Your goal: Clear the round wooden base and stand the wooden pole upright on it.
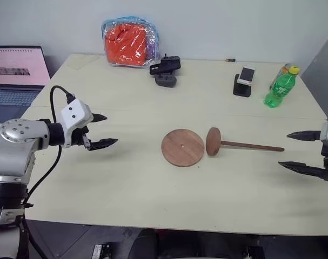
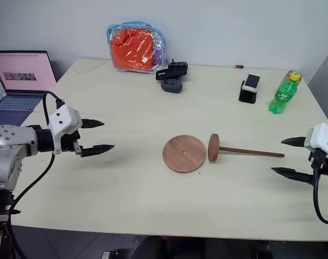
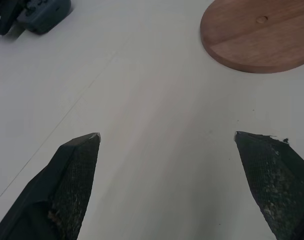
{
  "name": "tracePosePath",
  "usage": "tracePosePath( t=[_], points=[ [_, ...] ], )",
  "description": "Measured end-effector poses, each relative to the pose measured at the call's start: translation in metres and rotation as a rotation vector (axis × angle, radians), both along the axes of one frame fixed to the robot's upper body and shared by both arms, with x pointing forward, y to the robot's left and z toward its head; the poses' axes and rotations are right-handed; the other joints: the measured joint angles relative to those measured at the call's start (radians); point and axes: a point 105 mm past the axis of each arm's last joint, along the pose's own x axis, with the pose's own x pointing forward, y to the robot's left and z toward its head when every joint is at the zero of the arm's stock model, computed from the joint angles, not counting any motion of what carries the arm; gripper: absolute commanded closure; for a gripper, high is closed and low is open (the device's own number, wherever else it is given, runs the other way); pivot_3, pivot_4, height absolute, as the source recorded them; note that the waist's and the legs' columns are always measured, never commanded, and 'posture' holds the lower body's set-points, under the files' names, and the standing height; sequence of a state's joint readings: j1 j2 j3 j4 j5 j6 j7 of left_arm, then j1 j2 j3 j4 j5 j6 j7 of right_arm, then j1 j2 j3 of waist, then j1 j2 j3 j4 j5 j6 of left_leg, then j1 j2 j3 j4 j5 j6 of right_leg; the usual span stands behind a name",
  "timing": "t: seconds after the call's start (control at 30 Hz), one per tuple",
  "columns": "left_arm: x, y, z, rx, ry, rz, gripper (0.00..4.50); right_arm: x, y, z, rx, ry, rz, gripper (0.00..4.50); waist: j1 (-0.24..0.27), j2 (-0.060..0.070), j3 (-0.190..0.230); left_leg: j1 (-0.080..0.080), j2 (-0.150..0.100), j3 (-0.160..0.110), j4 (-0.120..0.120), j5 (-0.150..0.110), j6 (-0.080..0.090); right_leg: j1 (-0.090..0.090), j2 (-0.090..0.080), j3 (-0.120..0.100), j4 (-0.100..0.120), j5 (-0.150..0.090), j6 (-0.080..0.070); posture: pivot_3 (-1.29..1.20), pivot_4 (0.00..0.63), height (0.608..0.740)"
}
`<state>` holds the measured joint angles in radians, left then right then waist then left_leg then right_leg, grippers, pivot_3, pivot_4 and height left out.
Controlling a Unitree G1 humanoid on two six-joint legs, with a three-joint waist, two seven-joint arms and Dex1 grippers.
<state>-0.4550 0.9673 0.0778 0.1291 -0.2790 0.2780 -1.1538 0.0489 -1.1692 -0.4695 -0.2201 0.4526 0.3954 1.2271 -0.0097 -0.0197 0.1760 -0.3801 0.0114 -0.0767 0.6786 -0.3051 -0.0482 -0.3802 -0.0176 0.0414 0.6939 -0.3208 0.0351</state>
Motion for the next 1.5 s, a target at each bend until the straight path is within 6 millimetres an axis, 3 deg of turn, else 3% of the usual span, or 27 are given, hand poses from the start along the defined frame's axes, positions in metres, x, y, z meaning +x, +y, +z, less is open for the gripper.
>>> tracePosePath(
  t=[0.47, 0.73, 1.03, 1.13, 1.23, 1.33, 1.5],
  points=[
    [-0.007, -0.015, -0.005, -0.041, 0.010, -0.068, 0.04, 0.001, 0.004, 0.007, 0.009, -0.015, 0.024, 0.00, 0.000, 0.000, 0.000, 0.000, 0.000, 0.000, 0.000, 0.000, 0.000, 0.000, 0.000, 0.000, 0.000, 0.000, 0.000, 0.00, 0.150, 0.740],
    [-0.009, -0.034, -0.016, 0.034, -0.011, -0.155, 0.04, -0.006, 0.019, 0.018, -0.136, -0.008, 0.115, 0.00, 0.001, 0.000, 0.000, 0.000, 0.000, 0.000, 0.000, 0.000, 0.000, 0.000, 0.000, 0.000, 0.000, 0.000, 0.000, 0.00, 0.150, 0.740],
    [-0.022, -0.084, -0.001, -0.032, -0.037, -0.355, 0.04, 0.001, 0.027, 0.016, -0.218, 0.011, 0.158, 0.00, 0.001, 0.000, 0.000, 0.000, 0.000, 0.000, 0.001, 0.000, 0.000, 0.000, 0.000, 0.000, 0.000, 0.000, 0.000, 0.00, 0.150, 0.740],
    [-0.036, -0.113, -0.005, -0.067, -0.017, -0.485, 0.04, 0.006, 0.032, 0.009, -0.292, 0.024, 0.176, 0.00, 0.001, 0.000, 0.000, 0.000, 0.000, 0.000, 0.001, 0.000, 0.000, 0.000, 0.000, 0.001, 0.000, 0.000, 0.000, 0.00, 0.150, 0.740],
    [-0.044, -0.127, -0.011, -0.061, 0.004, -0.548, 0.04, 0.011, 0.038, 0.000, -0.333, 0.043, 0.196, 0.00, 0.000, 0.000, 0.000, 0.000, 0.001, 0.000, 0.001, 0.000, 0.000, 0.000, 0.000, 0.001, 0.000, 0.000, 0.000, 0.00, 0.150, 0.740],
    [-0.045, -0.135, -0.015, -0.057, 0.009, -0.580, 0.04, 0.022, 0.043, -0.008, -0.353, 0.043, 0.189, 0.00, -0.003, 0.000, 0.000, 0.000, 0.000, 0.000, 0.001, 0.000, 0.000, 0.000, 0.000, 0.001, 0.000, 0.000, 0.000, 0.00, 0.150, 0.740],
    [-0.044, -0.157, -0.016, -0.079, -0.023, -0.632, 0.04, 0.060, 0.049, -0.023, -0.393, 0.021, 0.115, 0.00, -0.015, 0.000, 0.000, -0.002, 0.000, -0.001, 0.001, 0.000, -0.001, -0.002, 0.000, 0.001, 0.001, 0.000, 0.000, 0.00, 0.150, 0.740]
  ],
)
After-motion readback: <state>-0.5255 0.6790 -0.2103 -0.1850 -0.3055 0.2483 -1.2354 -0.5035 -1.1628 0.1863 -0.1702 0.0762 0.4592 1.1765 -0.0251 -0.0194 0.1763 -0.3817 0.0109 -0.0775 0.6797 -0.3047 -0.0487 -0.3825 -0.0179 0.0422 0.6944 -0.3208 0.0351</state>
